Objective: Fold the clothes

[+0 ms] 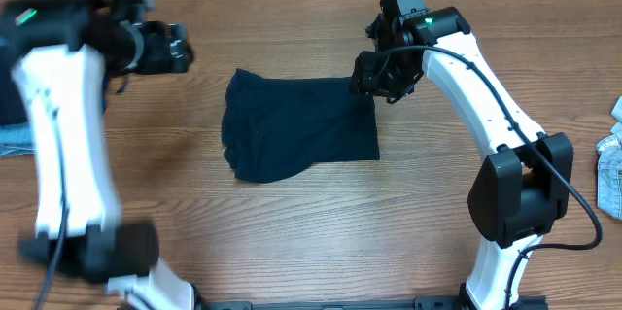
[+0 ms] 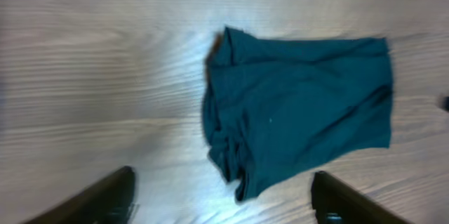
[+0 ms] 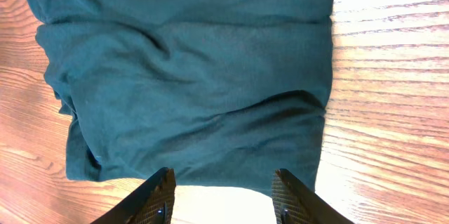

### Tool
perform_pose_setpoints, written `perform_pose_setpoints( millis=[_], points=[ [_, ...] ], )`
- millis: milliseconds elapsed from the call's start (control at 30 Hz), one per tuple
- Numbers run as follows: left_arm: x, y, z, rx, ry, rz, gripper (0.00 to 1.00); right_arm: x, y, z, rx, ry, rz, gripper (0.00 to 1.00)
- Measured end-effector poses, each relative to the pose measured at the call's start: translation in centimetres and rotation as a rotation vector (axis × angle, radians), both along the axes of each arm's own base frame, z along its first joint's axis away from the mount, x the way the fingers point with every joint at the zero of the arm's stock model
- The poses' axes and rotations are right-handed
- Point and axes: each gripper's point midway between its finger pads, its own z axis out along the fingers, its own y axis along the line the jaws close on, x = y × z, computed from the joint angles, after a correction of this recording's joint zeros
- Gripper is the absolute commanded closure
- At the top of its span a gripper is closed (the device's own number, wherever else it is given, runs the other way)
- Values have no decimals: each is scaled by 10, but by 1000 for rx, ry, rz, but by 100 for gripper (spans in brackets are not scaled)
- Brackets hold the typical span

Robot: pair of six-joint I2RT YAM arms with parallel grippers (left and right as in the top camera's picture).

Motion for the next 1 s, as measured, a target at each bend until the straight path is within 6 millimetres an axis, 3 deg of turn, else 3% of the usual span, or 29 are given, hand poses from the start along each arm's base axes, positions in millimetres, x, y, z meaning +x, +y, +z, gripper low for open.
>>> perform_pose_setpoints(
  millis=[67,133,233,300,467,600,700,767,867,1000],
  points=[
    [19,-13,-48,-31,95,-39,29,-2,0,-2,-3,9,-1,53],
    [32,-28,-83,-47,149,-74,30,-6,-2,-7,-7,26,-4,53],
    [43,-53,-121,-59,194,-130,22,-11,-4,-14,-14,52,-10,53],
    [43,-73,-139,-57,226,-173,20,-15,-4,-20,-19,67,-13,53],
    [41,-98,-172,-51,282,-225,30,-25,-8,-39,-30,106,-18,53],
    [39,-99,-205,-47,352,-222,29,-36,-11,-54,-43,148,-20,53],
    [41,-91,-219,-12,366,-212,28,-32,-10,-58,-37,129,-21,53],
    [45,-87,-222,13,350,-208,36,-29,-9,-59,-31,113,-20,53],
    [54,-83,-223,41,314,-204,60,-29,-9,-62,-31,110,-21,53],
    [68,-80,-223,72,260,-200,82,-27,-8,-63,-27,100,-21,53]
  ],
)
